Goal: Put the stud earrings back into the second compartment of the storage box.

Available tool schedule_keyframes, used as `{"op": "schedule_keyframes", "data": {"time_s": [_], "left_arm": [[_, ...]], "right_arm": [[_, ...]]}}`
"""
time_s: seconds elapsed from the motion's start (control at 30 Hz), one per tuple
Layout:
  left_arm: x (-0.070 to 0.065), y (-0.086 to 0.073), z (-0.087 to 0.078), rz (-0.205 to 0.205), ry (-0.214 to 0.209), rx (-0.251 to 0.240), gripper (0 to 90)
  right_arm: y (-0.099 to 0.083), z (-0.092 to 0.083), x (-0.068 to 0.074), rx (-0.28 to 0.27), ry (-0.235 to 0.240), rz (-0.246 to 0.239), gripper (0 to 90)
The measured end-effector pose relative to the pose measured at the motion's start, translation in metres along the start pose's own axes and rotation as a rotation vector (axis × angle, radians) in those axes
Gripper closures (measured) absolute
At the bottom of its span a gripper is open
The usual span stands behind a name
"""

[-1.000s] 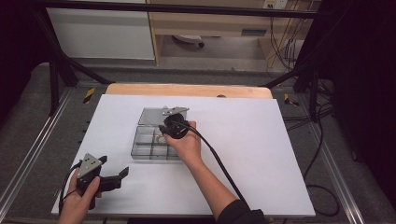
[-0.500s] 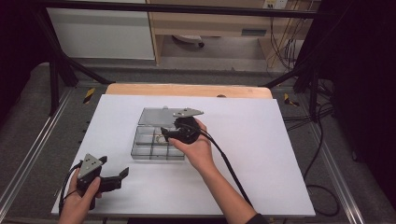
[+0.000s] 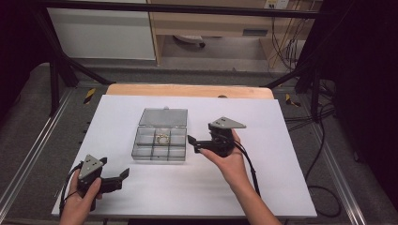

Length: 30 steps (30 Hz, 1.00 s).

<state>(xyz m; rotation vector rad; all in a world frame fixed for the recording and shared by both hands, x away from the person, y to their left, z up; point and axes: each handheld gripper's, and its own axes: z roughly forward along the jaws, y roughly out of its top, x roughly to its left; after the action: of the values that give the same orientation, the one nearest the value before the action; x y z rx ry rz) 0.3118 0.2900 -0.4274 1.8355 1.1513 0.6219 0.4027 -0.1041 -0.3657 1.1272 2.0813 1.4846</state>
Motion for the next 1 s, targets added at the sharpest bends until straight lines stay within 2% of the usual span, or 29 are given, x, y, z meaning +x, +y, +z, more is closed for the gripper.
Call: {"op": "schedule_keyframes", "data": {"time_s": [0.13,0.2,0.33,0.43,0.67,1.0], "left_arm": [[0.001,-0.001,0.000,-0.001,0.006,0.001,6.0],[0.001,-0.001,0.000,-0.004,0.004,0.001,6.0],[0.000,0.000,0.000,0.000,0.003,0.004,6.1],[0.000,0.000,-0.001,-0.003,0.003,-0.002,6.0],[-0.001,0.000,-0.001,-0.003,0.001,-0.005,6.0],[-0.001,0.001,-0.001,0.000,0.005,-0.013,6.0]], "right_arm": [[-0.012,-0.023,-0.014,-0.009,-0.036,-0.001,6.0],[-0.020,-0.035,-0.020,-0.008,-0.039,0.004,5.5],[-0.031,-0.055,-0.034,-0.004,-0.082,0.007,5.0],[-0.035,-0.068,-0.041,-0.004,-0.103,-0.010,4.7],[-0.046,-0.097,-0.049,-0.018,-0.103,-0.002,4.0],[-0.062,-0.137,-0.071,-0.082,-0.150,0.040,5.6]]}}
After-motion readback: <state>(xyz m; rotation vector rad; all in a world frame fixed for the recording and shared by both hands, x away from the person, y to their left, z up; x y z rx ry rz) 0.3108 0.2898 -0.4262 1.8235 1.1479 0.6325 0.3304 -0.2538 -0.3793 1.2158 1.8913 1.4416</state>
